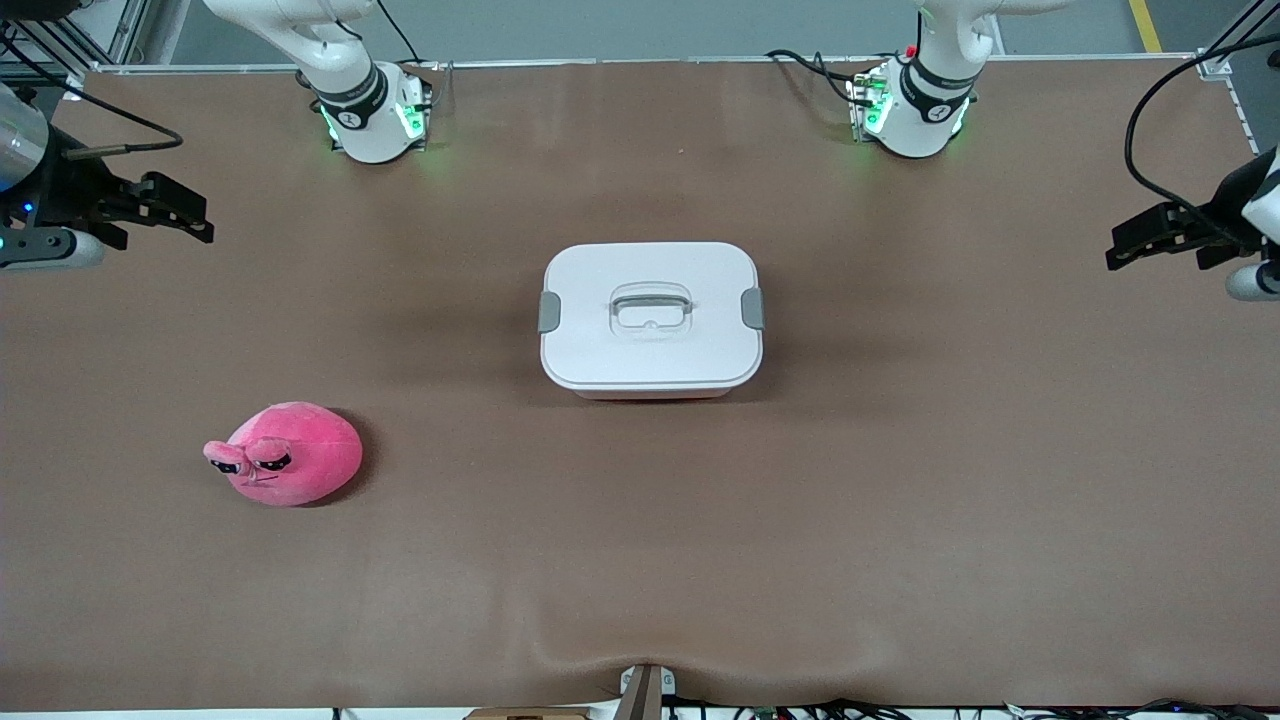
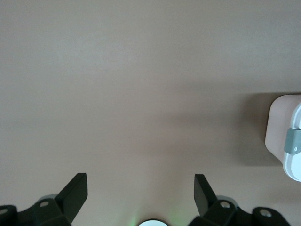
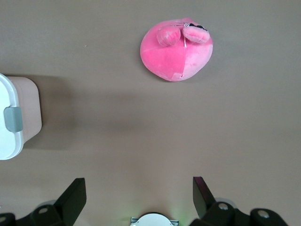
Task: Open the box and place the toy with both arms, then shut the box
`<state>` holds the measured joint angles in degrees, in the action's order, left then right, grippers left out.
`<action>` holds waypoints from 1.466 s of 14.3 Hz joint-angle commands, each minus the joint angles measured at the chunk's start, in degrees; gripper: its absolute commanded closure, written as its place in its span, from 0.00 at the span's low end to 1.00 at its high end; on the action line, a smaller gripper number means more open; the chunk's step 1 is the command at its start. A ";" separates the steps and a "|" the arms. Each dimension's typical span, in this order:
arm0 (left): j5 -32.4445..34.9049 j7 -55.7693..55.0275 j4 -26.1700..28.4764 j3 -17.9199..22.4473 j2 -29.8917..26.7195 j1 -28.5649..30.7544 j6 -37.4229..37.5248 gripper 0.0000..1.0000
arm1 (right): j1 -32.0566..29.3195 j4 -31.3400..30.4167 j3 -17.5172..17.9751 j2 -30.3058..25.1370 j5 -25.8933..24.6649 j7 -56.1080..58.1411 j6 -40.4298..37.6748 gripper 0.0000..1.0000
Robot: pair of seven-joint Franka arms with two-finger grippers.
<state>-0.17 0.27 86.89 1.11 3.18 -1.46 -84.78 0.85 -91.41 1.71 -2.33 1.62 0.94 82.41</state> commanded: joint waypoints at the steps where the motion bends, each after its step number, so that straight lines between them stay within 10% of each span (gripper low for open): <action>1: -0.89 0.08 -4.87 0.12 3.05 0.14 -0.21 0.00 | 0.56 -1.05 -0.21 -0.83 -1.01 -0.59 0.47 0.00; 21: -3.60 -34.18 -6.56 -1.02 12.63 -10.05 -6.71 0.00 | 0.03 -1.31 -0.30 0.05 -1.01 -0.59 2.13 0.00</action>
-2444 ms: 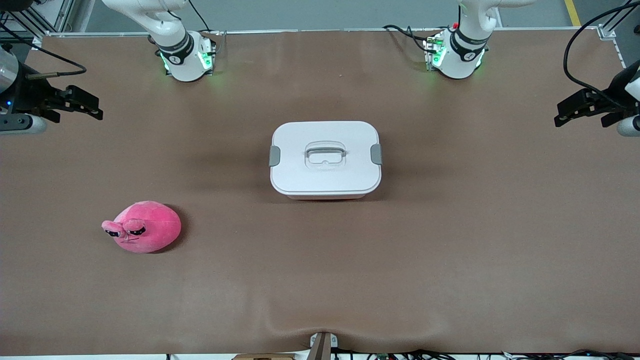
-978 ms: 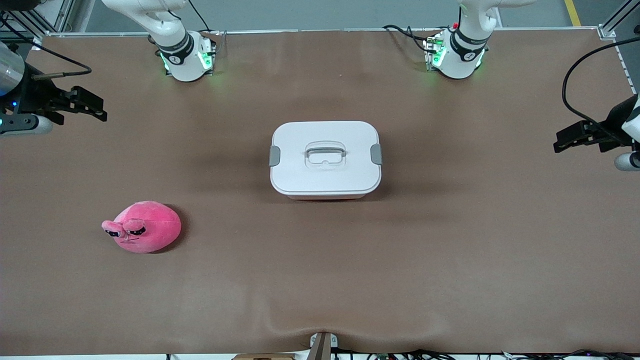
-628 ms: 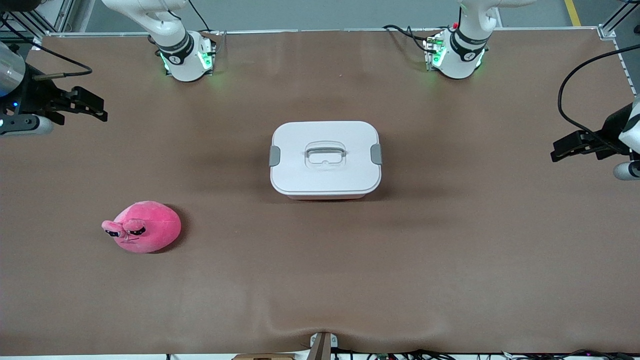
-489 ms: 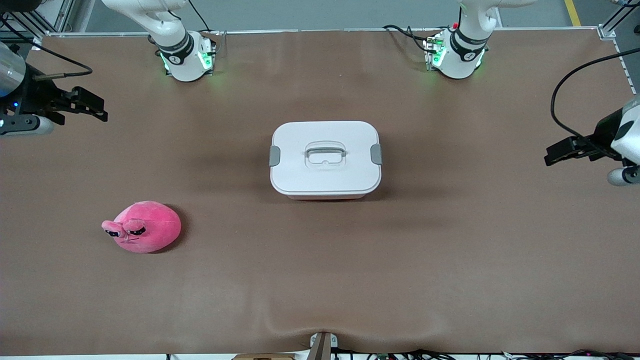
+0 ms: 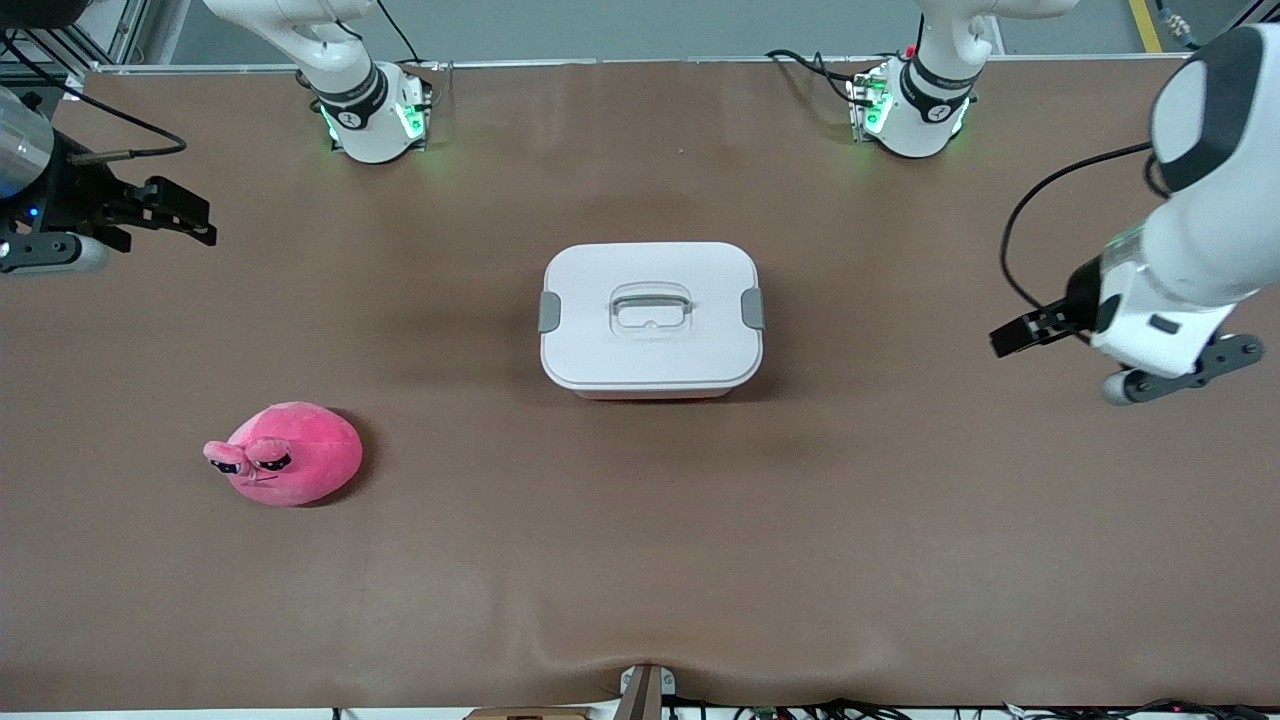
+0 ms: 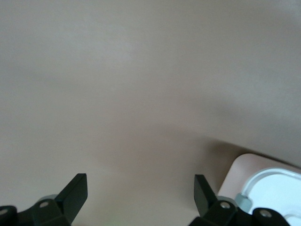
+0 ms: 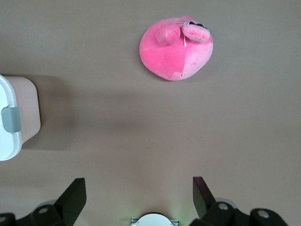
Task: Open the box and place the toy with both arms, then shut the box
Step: 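Reach the left gripper to the lid handle while the right gripper reaches the toy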
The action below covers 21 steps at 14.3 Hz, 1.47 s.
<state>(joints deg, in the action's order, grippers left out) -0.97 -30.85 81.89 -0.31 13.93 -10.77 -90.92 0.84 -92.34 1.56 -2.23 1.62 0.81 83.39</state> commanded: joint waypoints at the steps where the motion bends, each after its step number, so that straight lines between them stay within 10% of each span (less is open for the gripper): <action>1: -4.37 -5.25 -1.56 0.31 2.33 -1.01 -0.92 0.00 | 0.04 -0.99 -0.16 0.30 -1.00 -0.46 1.86 0.00; 21: -5.09 -50.95 -1.30 0.40 9.62 -19.99 -9.97 0.00 | -1.55 -6.19 -0.33 12.68 -1.00 15.43 25.68 0.00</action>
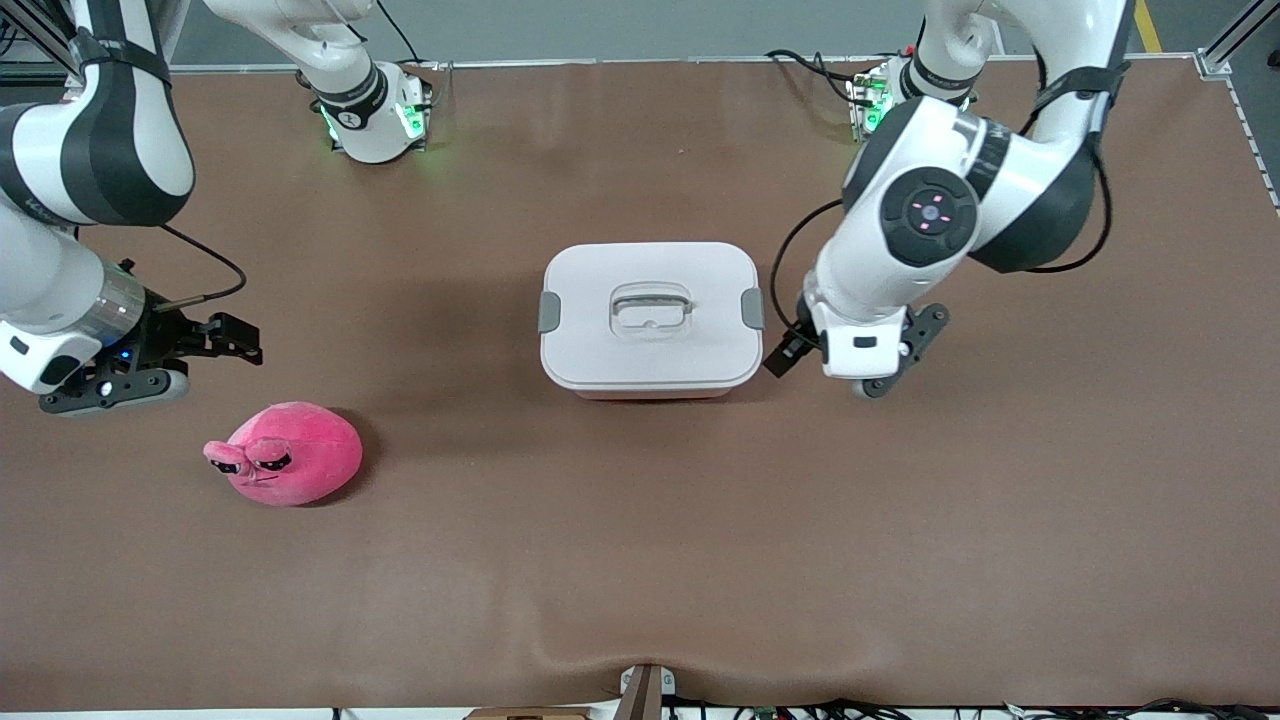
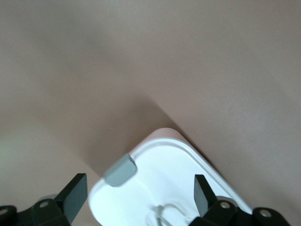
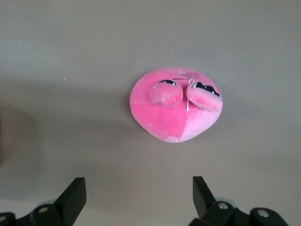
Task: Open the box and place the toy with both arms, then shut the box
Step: 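Reach the left gripper to the lid handle while the right gripper reaches the toy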
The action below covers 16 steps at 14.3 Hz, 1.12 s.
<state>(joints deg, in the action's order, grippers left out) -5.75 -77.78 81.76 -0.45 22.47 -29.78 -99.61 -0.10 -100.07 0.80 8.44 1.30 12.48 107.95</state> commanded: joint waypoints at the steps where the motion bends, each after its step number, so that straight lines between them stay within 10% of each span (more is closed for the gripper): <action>1: -0.40 -6.13 -1.16 0.54 1.69 -2.28 -1.73 0.00 | -0.69 1.80 0.43 2.72 -0.68 6.65 2.08 0.00; 16: 0.04 -45.68 -0.46 0.54 6.27 -13.28 -8.67 0.00 | -2.28 1.37 0.60 13.09 0.20 28.83 15.44 0.00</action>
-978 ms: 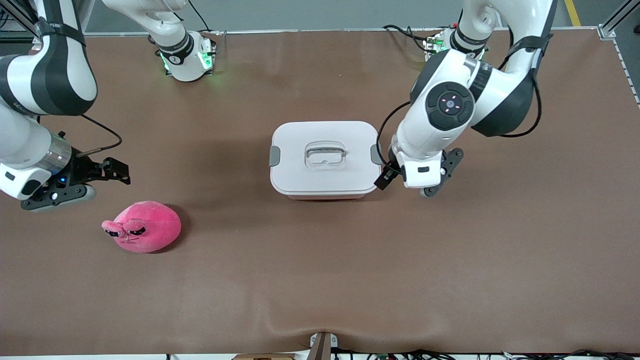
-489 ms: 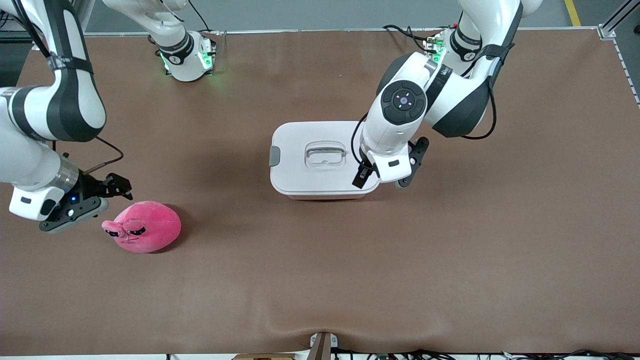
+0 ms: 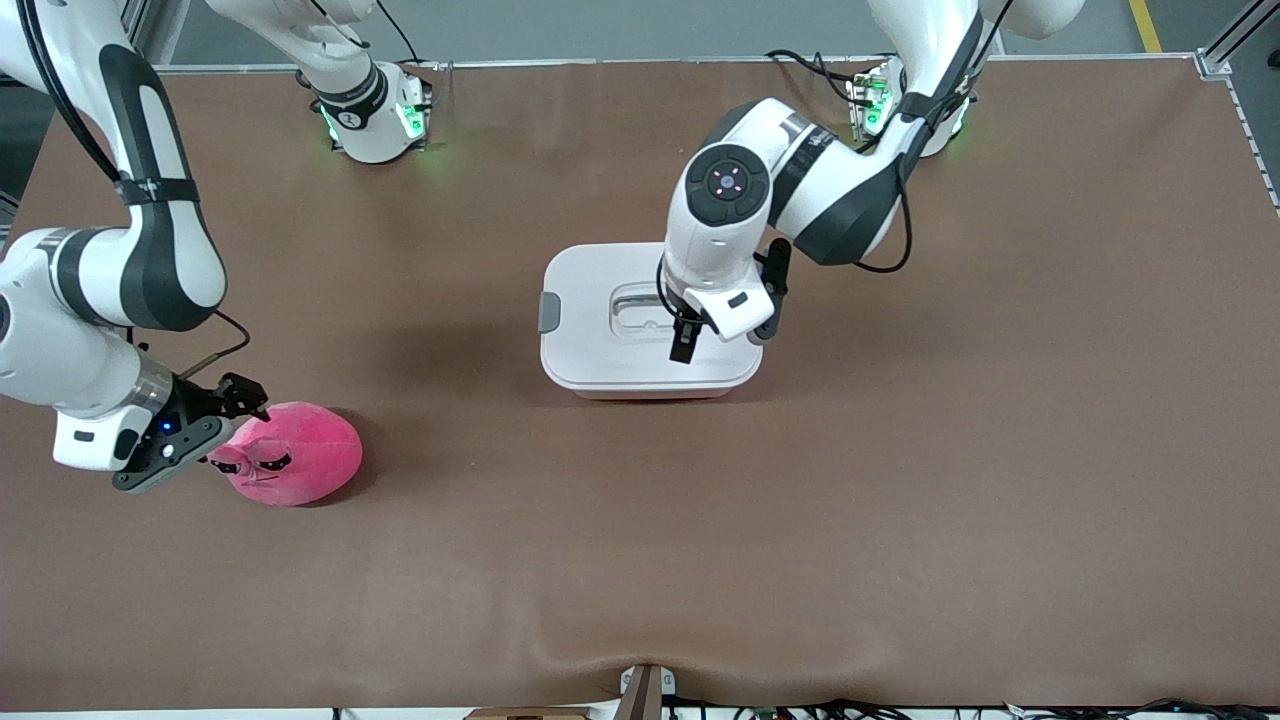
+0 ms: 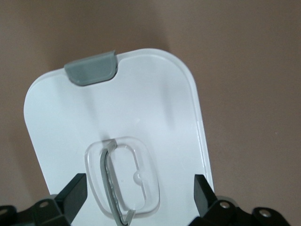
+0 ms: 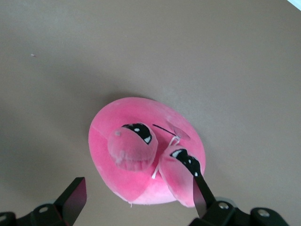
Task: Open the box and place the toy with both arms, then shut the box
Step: 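Reach the left gripper to the lid handle while the right gripper reaches the toy, then grasp the lid handle with the left gripper while the right gripper grasps the toy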
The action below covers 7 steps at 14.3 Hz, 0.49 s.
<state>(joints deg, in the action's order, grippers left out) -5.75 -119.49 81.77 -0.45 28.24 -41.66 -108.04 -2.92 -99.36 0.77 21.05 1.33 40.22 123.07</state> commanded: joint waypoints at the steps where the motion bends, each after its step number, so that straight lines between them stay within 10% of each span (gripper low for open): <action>1: 0.21 -5.39 -0.56 0.62 1.29 -1.93 -0.25 0.00 | 1.16 0.66 0.64 0.57 0.17 1.35 0.85 0.00; 7: 0.21 -13.48 1.55 0.53 2.44 -3.86 -3.58 0.00 | 1.69 -1.36 0.64 1.54 0.17 9.35 6.22 0.00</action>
<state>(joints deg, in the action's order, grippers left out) -5.75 -130.34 82.49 -0.42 30.99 -45.10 -110.53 -0.73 -100.20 1.33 22.09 1.33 47.11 128.05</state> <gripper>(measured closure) 0.000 0.000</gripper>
